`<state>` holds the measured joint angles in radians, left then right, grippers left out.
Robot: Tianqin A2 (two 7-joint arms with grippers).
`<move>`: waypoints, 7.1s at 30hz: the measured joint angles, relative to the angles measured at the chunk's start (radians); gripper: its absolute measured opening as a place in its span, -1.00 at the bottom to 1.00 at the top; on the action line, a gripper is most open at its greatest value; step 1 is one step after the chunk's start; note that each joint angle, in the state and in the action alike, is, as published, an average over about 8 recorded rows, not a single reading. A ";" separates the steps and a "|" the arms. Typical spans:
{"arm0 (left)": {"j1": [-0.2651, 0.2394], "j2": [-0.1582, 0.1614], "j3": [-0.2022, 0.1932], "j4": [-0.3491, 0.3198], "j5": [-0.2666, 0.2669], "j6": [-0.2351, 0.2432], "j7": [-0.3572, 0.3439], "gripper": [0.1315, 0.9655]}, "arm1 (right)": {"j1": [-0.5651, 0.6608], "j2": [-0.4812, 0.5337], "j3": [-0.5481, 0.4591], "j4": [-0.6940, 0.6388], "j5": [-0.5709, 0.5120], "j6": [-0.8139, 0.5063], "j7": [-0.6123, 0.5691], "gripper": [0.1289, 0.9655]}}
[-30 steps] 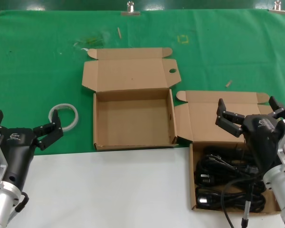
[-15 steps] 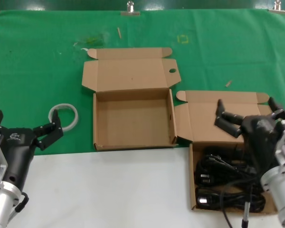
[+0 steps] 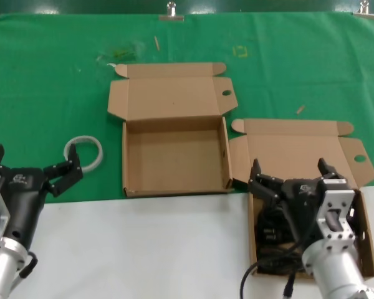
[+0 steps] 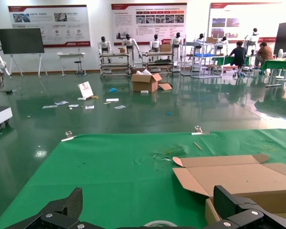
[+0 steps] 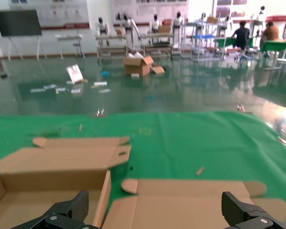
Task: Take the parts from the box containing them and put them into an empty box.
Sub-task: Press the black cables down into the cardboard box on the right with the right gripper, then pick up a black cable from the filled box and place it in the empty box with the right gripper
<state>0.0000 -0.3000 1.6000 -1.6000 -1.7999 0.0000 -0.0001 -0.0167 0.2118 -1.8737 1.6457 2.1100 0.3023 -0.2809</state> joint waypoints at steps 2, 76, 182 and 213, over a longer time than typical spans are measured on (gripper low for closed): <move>0.000 0.000 0.000 0.000 0.000 0.000 0.000 1.00 | -0.008 0.000 -0.024 0.018 0.050 0.048 -0.057 1.00; 0.000 0.000 0.000 0.000 0.000 0.000 -0.001 1.00 | 0.048 -0.002 0.134 0.115 0.643 0.639 -1.560 1.00; 0.000 0.000 0.000 0.000 0.000 0.000 0.000 1.00 | 0.198 0.057 -0.252 0.251 0.643 0.609 -1.074 -0.87; 0.000 0.000 0.000 0.000 0.000 0.000 0.000 1.00 | 0.581 0.058 -0.627 -0.239 0.643 0.262 -0.800 -0.87</move>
<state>0.0000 -0.3000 1.6000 -1.6000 -1.7998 0.0000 -0.0002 0.5642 0.2699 -2.5005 1.4066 2.7530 0.5645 -1.0806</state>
